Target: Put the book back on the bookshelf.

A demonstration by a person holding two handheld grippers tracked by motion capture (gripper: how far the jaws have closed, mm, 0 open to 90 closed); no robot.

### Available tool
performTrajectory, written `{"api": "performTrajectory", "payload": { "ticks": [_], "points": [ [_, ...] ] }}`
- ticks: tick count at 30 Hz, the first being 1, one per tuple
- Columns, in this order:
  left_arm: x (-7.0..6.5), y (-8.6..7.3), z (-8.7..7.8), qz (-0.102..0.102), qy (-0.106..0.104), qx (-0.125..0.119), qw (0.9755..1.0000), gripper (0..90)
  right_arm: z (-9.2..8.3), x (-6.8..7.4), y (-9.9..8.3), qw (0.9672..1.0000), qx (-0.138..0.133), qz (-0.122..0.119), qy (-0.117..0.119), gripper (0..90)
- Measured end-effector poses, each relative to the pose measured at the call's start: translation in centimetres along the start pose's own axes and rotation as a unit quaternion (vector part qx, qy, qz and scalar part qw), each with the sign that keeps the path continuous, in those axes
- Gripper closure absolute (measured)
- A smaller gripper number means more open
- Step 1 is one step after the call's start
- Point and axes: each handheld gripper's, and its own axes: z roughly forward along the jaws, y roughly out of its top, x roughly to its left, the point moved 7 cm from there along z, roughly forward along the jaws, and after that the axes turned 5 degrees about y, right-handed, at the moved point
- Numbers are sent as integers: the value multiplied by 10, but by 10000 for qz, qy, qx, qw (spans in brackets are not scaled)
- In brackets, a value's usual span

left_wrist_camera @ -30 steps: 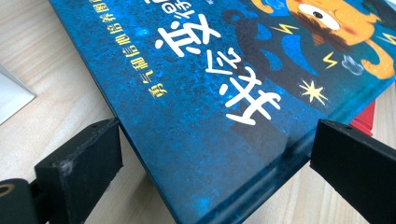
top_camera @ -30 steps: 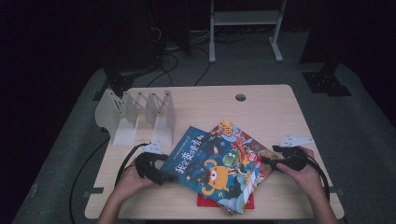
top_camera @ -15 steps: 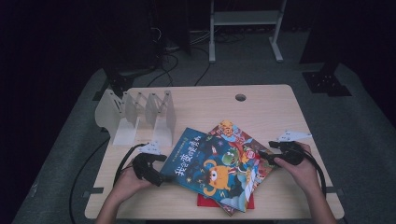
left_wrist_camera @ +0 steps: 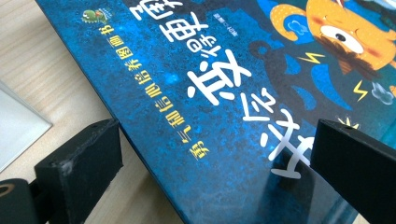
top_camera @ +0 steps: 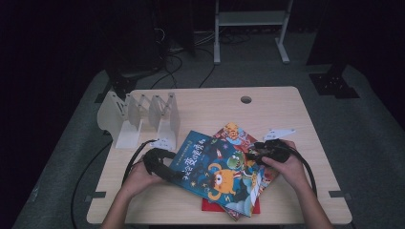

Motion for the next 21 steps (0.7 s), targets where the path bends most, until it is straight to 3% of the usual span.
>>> {"api": "performTrajectory", "payload": {
  "ticks": [3,7,21],
  "points": [
    [-1,-1,0,-6,21,-12,10000,15,11,10,6,9995,51,-49,310,381],
    [-4,-4,-3,-12,14,-49,10000,15,13,12,8,9995,78,-89,305,379],
    [-19,-23,-19,-86,31,-66,9999,15,28,33,14,9976,115,-254,631,377]
  ]
}}
